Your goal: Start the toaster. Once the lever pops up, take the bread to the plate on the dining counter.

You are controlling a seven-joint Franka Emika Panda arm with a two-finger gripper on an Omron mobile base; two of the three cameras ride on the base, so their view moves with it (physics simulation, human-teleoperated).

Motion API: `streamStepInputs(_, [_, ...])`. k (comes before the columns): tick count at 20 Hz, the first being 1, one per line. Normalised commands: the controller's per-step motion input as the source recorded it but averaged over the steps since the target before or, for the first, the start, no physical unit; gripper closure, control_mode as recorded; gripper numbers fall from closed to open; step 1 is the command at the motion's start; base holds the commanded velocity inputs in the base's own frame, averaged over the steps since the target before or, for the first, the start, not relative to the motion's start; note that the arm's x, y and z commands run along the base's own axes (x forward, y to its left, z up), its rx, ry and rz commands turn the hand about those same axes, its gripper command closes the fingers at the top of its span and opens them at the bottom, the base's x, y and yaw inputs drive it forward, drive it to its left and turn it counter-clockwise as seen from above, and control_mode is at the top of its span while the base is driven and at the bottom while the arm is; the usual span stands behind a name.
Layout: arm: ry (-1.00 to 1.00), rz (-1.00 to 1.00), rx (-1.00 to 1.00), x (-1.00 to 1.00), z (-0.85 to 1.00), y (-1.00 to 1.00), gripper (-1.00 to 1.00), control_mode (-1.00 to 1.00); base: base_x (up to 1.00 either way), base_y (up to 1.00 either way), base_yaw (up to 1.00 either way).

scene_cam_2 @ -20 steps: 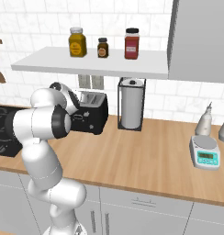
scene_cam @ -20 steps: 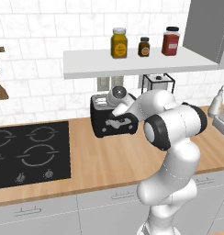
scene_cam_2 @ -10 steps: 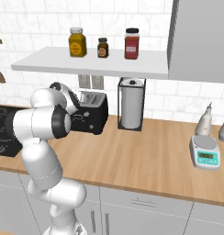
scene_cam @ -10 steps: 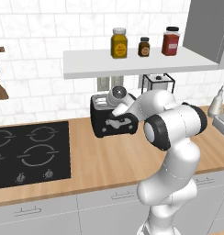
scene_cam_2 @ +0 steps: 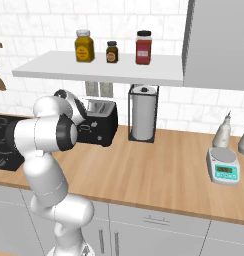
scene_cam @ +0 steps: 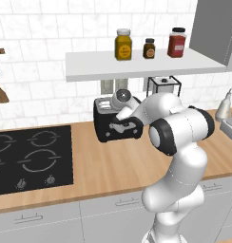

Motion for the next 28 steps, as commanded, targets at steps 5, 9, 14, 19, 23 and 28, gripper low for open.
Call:
streamStepInputs(5, [0.0, 0.0, 0.0, 0.0, 0.0, 0.0, -1.0, -1.0, 0.0, 0.0, 0.0])
streamStepInputs(9, [0.0, 0.0, 0.0, 0.0, 0.0, 0.0, -1.0, -1.0, 0.0, 0.0, 0.0])
streamStepInputs(14, [0.0, 0.0, 0.0, 0.0, 0.0, 0.0, -1.0, -1.0, 0.0, 0.0, 0.0])
streamStepInputs(19, [0.0, 0.0, 0.0, 0.0, 0.0, 0.0, -1.0, -1.0, 0.0, 0.0, 0.0])
streamStepInputs(23, [0.0, 0.0, 0.0, 0.0, 0.0, 0.0, -1.0, -1.0, 0.0, 0.0, 0.0])
streamStepInputs(28, [0.0, 0.0, 0.0, 0.0, 0.0, 0.0, -1.0, -1.0, 0.0, 0.0, 0.0])
